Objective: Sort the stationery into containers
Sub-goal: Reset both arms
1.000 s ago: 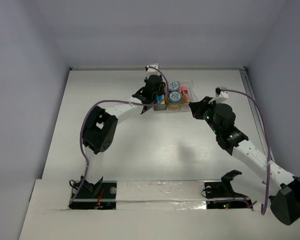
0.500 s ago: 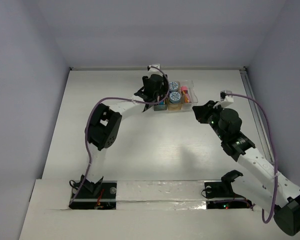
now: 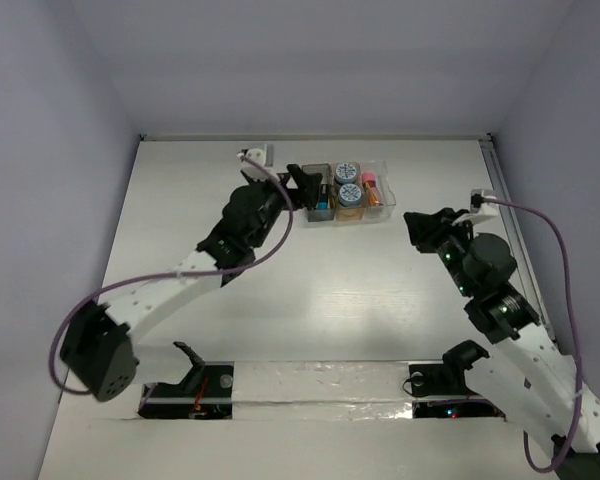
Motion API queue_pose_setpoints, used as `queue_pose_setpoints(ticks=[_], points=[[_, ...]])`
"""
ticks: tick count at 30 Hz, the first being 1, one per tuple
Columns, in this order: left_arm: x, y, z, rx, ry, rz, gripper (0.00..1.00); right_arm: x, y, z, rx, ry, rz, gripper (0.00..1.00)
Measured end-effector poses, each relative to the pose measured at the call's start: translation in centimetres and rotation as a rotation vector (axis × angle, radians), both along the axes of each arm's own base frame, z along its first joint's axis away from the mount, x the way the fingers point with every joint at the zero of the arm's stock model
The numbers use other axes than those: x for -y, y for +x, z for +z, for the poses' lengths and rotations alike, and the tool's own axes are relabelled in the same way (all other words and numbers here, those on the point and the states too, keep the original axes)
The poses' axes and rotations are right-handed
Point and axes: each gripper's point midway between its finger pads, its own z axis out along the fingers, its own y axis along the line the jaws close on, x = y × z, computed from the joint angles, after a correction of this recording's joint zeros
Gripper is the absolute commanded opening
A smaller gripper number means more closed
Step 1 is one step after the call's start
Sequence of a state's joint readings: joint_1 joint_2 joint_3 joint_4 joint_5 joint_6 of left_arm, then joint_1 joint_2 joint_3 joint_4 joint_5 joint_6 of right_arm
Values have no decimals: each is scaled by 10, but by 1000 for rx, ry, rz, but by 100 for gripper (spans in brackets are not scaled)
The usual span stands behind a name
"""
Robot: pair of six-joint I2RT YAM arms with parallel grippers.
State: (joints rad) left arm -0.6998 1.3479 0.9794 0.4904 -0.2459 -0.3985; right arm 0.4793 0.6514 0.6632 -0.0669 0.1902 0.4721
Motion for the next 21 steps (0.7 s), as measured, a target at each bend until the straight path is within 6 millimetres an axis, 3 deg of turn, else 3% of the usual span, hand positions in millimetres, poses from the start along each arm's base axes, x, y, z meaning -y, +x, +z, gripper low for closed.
queue_pose_setpoints(ticks=[1,3,4,5,6,8,9,11,15,17,21], points=[[-4,-15,8,20,-23,-21,79,4,-4,11,31,11,-9,33],[-15,-42,20,51,-67,-49,81,14,-14,33,91,37,-34,49],[-22,-54,26,67,-91,-58,82,20,-18,40,114,45,-50,62],[-31,-65,30,81,-111,-61,86,27,-23,49,140,60,-73,88],[-41,-77,35,98,-133,-62,90,34,-28,55,158,74,-97,98],[-61,-99,49,139,-190,-59,92,48,-38,68,203,105,-144,100],[-72,-109,57,161,-217,-55,99,55,-43,73,222,123,-166,100],[-93,-130,79,222,-287,-48,99,65,-50,79,254,151,-198,100],[-126,-166,118,325,-401,-47,99,72,-52,76,258,160,-228,100],[-137,-175,123,339,-424,-40,99,71,-50,72,246,153,-232,100],[-142,-175,109,298,-395,-11,99,67,-44,68,223,151,-227,100]])
